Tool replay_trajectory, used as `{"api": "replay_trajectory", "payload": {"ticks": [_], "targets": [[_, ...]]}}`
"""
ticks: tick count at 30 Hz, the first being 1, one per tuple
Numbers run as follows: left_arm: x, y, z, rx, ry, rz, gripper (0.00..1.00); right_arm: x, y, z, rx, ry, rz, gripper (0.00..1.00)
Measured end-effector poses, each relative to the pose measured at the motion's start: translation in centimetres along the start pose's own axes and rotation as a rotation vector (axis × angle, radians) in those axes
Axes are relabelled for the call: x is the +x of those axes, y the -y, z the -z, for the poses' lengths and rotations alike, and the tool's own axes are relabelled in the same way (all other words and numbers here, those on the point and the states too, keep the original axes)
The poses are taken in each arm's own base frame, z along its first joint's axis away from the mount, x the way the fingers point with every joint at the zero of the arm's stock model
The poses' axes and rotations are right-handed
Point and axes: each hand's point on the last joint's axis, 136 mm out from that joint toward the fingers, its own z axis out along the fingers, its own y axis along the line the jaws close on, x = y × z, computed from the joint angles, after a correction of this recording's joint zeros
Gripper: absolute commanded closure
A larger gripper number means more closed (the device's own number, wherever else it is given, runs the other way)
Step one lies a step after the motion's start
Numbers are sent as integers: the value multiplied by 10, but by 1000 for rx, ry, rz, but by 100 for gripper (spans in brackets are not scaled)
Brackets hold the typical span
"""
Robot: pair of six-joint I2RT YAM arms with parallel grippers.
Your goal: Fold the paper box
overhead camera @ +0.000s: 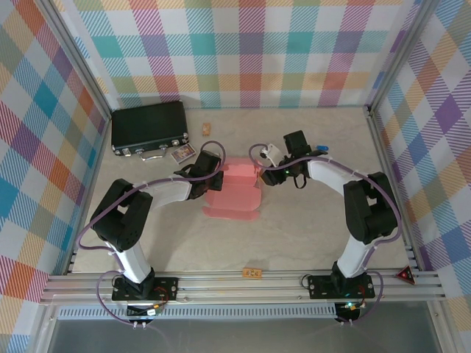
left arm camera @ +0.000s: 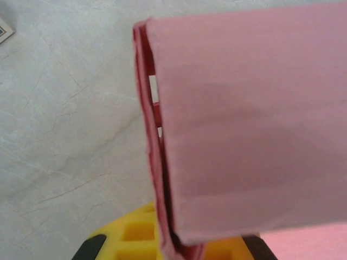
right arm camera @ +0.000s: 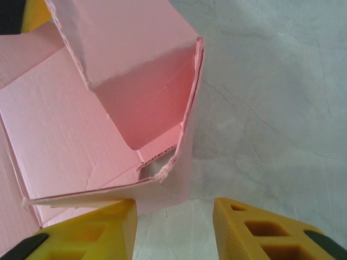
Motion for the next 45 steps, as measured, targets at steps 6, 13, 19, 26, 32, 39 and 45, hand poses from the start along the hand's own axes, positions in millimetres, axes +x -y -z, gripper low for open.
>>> {"api": "replay_trajectory", "payload": {"ticks": [6, 13, 19, 26, 32, 39, 45], "targets": [[0, -1, 0, -4, 1, 0, 98, -9, 19, -1, 80, -21, -12, 56], [0, 0, 0, -1, 2, -4, 98, -18, 31, -2, 112, -41, -34, 56], [0, 1, 0, 5, 1, -9, 98, -22, 18, -4, 24, -44, -50, 57], [-2, 6, 1, 26, -1, -13, 98, -23, 2, -5, -67, -54, -69, 57], [-3, 8, 1, 35, 1, -13, 98, -22, -1, -7, -84, -59, -95, 57], [-3, 8, 1, 35, 1, -13, 98, -21, 6, -8, -36, -69, -126, 54], [-4, 9, 1, 39, 0, -17, 98, -12, 20, 1, 58, -68, -134, 50]]}}
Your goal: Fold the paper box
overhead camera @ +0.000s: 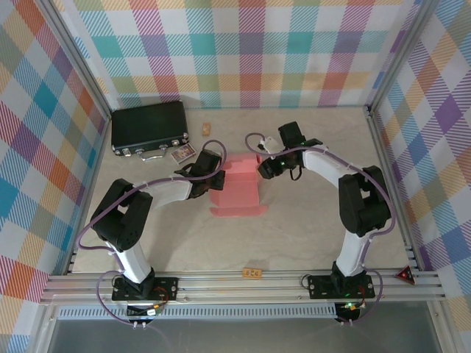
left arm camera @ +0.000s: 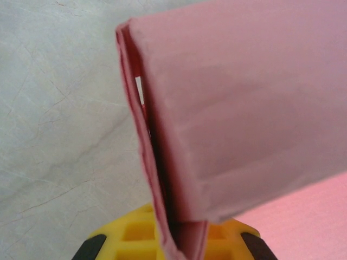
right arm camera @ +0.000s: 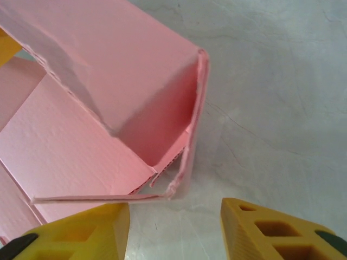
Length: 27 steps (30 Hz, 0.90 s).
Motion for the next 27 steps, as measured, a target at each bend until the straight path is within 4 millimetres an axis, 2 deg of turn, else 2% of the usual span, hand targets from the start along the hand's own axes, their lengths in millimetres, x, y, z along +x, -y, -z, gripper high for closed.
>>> {"api": "replay_trajectory", "payload": {"ticks": [6, 9, 15, 21, 23, 27], "targets": [[-5, 4, 1, 13, 8, 0, 98, 10, 18, 27, 58, 47, -76, 46], [-6, 5, 2, 19, 7, 1, 98, 21, 21, 38, 75, 61, -129, 46], [-2, 5, 2, 16, -9, 9, 99, 49, 5, 43, 56, 66, -275, 50], [0, 5, 3, 11, -22, 45, 99, 82, -19, 41, -11, 95, -446, 63], [0, 5, 3, 9, -28, 59, 99, 88, -25, 40, -33, 111, -489, 67], [-1, 5, 4, 8, -30, 88, 99, 88, -33, 35, -81, 136, -557, 68]]}}
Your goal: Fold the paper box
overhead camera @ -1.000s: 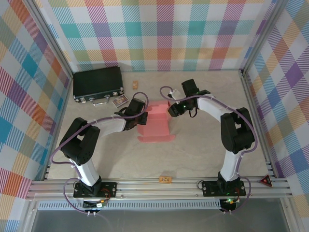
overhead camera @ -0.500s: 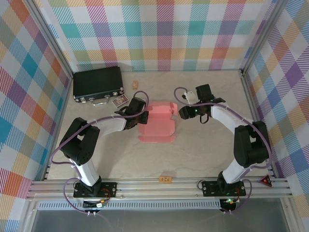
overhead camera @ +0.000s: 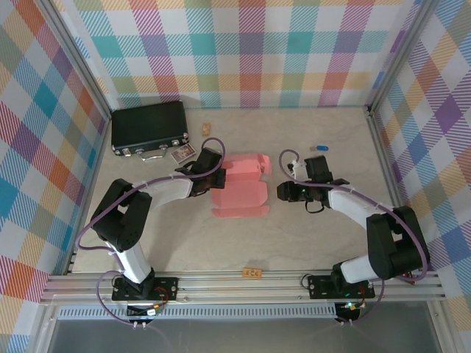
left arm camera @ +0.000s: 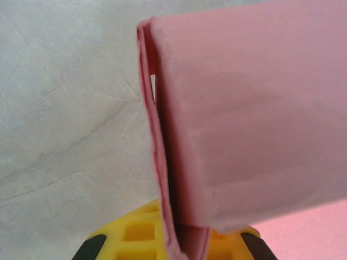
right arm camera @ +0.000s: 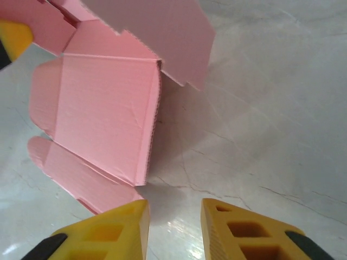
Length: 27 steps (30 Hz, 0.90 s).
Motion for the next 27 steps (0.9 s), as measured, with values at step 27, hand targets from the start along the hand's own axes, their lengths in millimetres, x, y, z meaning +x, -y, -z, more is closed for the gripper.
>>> {"api": "replay_trajectory", "payload": {"ticks": [27], "targets": [[-1, 5, 7, 27, -7, 53, 100, 7, 26, -52, 105, 0, -266, 74]]}}
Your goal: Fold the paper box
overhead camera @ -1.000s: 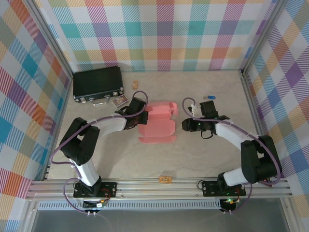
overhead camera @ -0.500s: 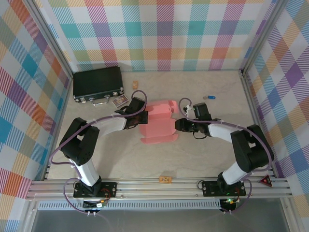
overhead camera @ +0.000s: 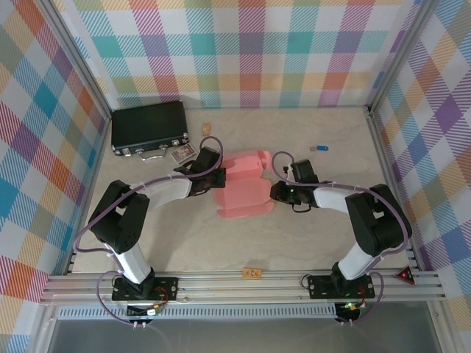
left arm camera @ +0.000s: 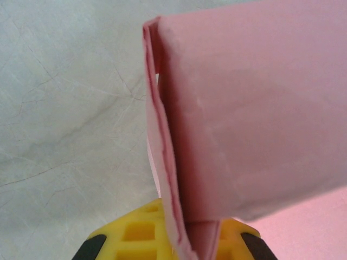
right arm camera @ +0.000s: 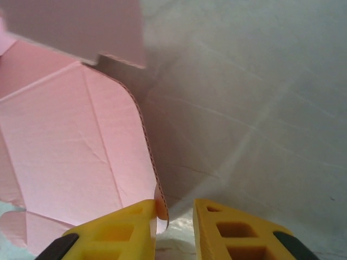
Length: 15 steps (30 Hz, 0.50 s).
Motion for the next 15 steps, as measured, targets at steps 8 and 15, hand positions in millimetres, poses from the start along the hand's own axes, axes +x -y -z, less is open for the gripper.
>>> {"api": "replay_trajectory", "payload": {"ticks": [8, 15], "targets": [[0, 0, 0, 0, 0, 0, 100, 0, 1, -2, 7, -5, -53, 69], [0, 0, 0, 1, 1, -9, 100, -14, -4, 22, 42, 68, 44, 57]]}}
